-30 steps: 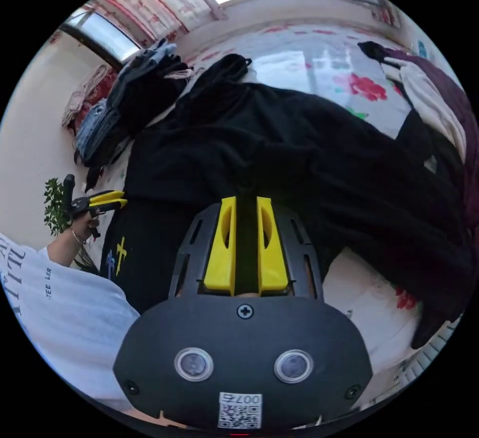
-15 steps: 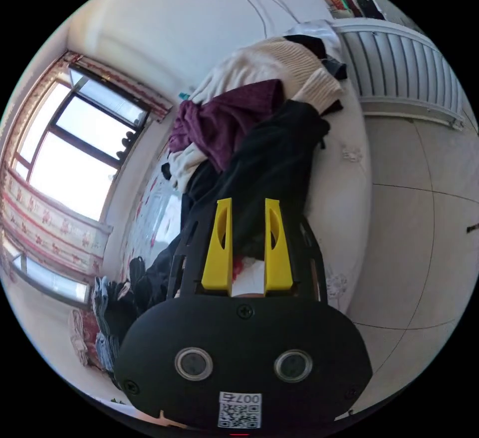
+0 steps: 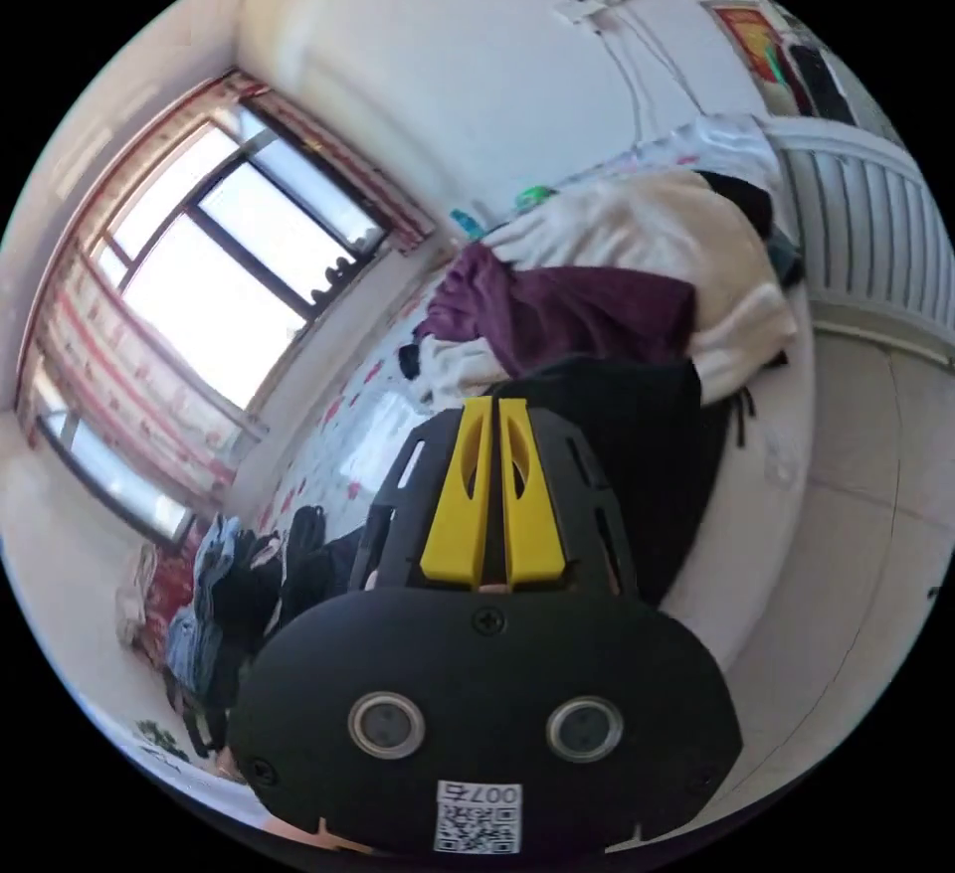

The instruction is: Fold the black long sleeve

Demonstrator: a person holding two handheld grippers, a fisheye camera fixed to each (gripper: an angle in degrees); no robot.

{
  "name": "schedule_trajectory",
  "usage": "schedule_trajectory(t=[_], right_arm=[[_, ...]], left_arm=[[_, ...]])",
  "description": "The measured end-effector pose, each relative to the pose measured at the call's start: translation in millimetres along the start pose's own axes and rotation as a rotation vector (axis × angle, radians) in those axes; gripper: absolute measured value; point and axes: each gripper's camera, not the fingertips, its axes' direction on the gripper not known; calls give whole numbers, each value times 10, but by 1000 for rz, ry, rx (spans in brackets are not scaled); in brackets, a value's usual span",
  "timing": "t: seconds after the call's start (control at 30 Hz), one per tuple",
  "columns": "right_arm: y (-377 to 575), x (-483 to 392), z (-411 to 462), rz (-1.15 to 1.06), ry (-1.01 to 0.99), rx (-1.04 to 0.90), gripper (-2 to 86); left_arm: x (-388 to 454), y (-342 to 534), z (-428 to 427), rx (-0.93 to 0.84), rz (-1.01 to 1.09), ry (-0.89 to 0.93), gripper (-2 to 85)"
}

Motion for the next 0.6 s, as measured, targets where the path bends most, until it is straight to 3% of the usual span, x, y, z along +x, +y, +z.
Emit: schedule_trajectory(t=[0.13, 0.27, 0.4, 0.47, 0.53, 0.6], right_arm=[[285, -1792, 107, -474, -297, -68, -2], [1442, -3507, 150, -895, -606, -178, 1], [2894, -4326, 540, -1047, -765, -430, 11], [3893, -4530, 1008, -1111, -721, -743, 24], [4331, -4532, 1246, -1115, -660, -909, 31], [4379, -4473, 1333, -1069, -664, -914, 37]], left_arm=[[-259, 138, -259, 54, -26, 21, 99], [-493, 265, -531, 121, -37, 37, 98], [-772, 394, -681, 160, -67, 53, 97], [-910, 438, -690, 155, -85, 58, 96], [-1038, 464, -701, 149, -98, 70, 94], [-1176, 436, -739, 154, -93, 95, 92]])
